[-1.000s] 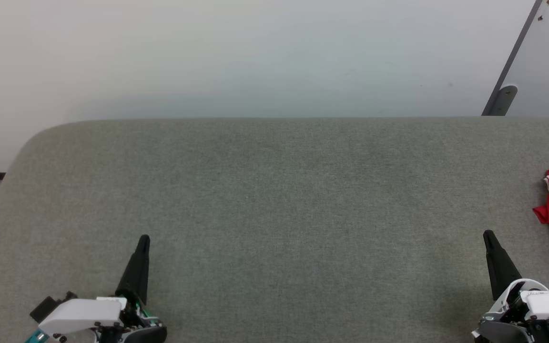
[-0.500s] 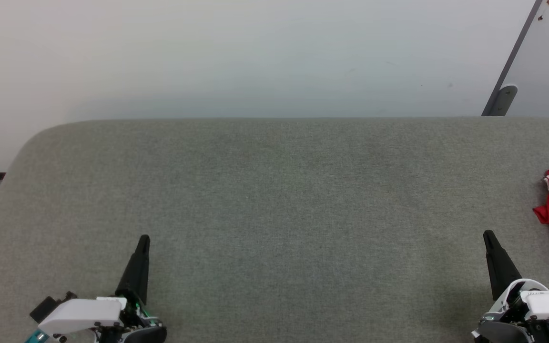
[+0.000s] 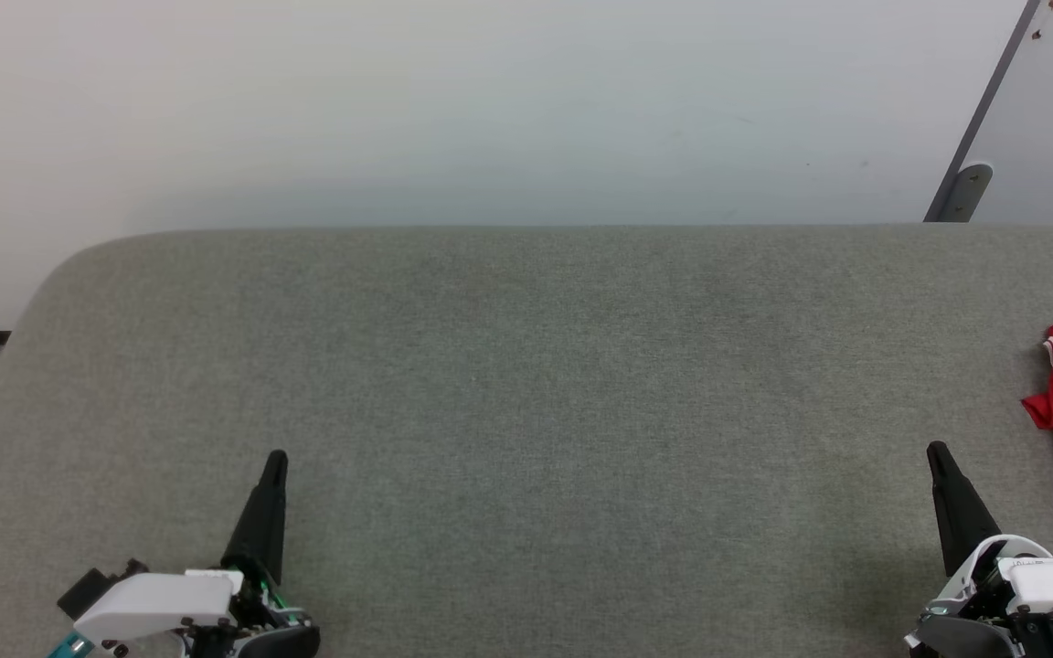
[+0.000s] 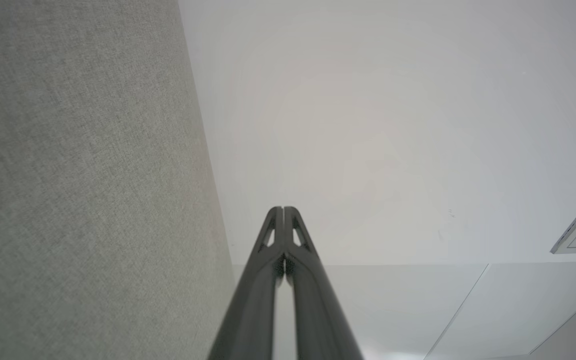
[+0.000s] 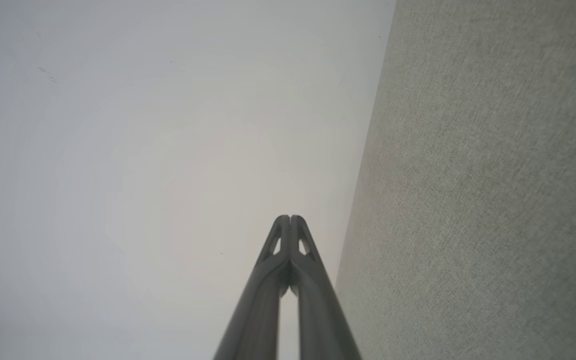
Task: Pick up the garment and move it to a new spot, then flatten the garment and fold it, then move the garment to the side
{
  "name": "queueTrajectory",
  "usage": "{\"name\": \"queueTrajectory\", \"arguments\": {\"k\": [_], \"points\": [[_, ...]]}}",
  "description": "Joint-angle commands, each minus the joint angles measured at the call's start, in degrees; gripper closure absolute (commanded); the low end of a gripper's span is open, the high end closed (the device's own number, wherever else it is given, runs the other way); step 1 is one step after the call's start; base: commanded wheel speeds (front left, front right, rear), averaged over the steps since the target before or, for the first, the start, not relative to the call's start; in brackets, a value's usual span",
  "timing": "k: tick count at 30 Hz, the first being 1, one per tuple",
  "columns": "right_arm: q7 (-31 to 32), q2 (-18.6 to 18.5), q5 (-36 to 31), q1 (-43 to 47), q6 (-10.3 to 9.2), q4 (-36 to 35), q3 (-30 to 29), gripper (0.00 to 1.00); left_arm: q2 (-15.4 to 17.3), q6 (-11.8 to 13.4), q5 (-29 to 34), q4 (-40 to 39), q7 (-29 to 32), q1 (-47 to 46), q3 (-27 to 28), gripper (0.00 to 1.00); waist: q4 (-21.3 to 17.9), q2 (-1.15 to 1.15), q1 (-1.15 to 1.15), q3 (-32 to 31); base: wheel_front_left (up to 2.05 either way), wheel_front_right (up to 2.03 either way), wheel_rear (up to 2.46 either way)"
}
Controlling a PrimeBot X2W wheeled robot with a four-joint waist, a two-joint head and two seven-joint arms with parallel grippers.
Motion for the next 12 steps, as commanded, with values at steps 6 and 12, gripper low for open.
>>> {"name": "queueTrajectory", "arguments": {"k": [6, 12], "points": [[0.1, 0.2, 0.2, -0.1, -0.06, -0.1, 0.0, 1.0, 0.0, -0.2, 0.0, 0.1, 0.2, -0.5, 0.1, 1.0, 0.0, 0.0, 0.0, 0.0, 0.0, 0.0, 0.0], [0.1, 0.2, 0.2, -0.1, -0.06, -0.1, 0.0, 1.0, 0.0, -0.2, 0.0, 0.1, 0.2, -0.5, 0.1, 1.0, 0.0, 0.0, 0.0, 0.0, 0.0, 0.0, 0.0]]}}
